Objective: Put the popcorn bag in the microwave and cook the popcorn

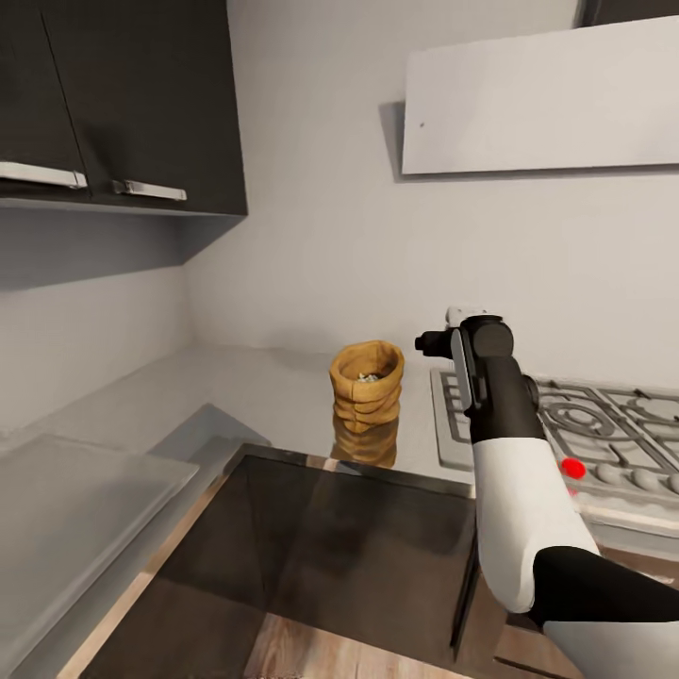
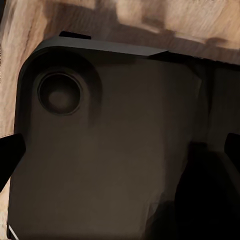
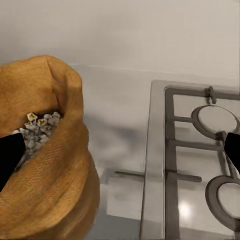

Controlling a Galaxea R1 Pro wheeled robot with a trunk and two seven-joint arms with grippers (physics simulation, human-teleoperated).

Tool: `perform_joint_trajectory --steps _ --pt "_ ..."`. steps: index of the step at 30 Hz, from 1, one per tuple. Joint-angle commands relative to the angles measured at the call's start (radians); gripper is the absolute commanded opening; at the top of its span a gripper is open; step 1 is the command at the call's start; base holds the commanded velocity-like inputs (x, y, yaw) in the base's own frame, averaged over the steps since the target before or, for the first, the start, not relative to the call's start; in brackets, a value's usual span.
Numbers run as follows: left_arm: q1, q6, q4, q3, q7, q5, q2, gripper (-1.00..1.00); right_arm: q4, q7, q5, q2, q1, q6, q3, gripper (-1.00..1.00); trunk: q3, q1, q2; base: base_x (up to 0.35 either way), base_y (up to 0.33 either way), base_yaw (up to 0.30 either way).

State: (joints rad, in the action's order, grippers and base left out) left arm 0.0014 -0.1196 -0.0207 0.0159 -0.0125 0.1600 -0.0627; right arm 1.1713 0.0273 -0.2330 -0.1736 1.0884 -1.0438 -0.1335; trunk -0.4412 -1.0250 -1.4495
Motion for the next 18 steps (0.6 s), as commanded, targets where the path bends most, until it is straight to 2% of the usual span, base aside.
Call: perform_joint_trajectory --steps 1,18 --pt "0.0 -0.002 -0.001 0.001 -0.001 0.007 0.0 1.0 0.001 0.004 0.001 -0.001 0.001 -0.003 -0.001 1.0 -0.001 0.0 -0.001 0.0 0.0 0.277" --pt "0.0 -0.002 -0.001 0.001 -0.001 0.006 0.0 1.0 -0.001 0.008 -0.002 -0.001 0.001 -0.003 -0.004 1.0 -0.005 0.0 -0.001 0.0 0.0 0.277"
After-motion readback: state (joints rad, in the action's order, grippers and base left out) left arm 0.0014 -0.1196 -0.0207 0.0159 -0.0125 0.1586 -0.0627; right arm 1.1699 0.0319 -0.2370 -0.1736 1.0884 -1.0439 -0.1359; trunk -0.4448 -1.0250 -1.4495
